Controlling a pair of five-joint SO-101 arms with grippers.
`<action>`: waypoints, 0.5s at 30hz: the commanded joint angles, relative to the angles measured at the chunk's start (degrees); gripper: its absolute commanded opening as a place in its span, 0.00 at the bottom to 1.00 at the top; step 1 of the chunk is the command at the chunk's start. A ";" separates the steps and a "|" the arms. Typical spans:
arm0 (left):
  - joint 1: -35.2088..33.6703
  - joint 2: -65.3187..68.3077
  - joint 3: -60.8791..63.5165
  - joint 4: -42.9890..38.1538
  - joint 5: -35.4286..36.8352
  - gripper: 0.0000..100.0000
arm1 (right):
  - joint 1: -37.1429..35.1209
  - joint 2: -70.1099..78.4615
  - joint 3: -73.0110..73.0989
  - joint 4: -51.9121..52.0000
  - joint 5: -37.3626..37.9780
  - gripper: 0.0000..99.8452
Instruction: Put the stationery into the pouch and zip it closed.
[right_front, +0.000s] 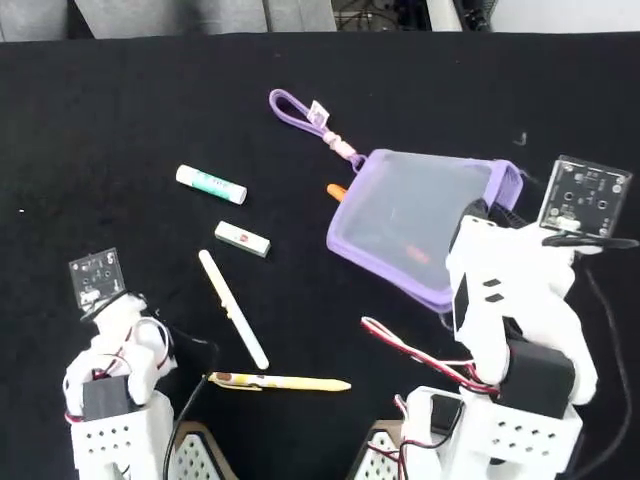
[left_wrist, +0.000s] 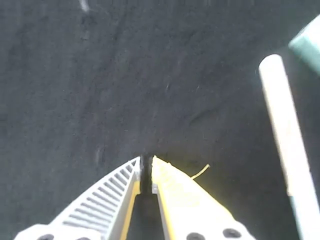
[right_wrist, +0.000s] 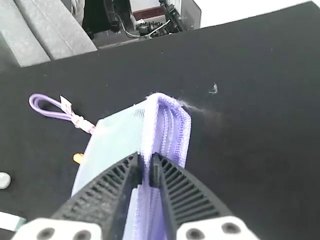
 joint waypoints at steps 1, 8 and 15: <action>2.07 -0.35 -1.63 -14.68 -2.02 0.05 | 0.88 -1.10 -0.48 0.18 5.01 0.01; 6.81 -0.26 -2.15 -41.85 -8.35 0.06 | -7.47 -0.92 -7.60 1.05 6.33 0.01; 13.58 -0.09 -3.56 -48.44 16.26 0.29 | -20.48 -0.92 -25.98 13.89 9.58 0.01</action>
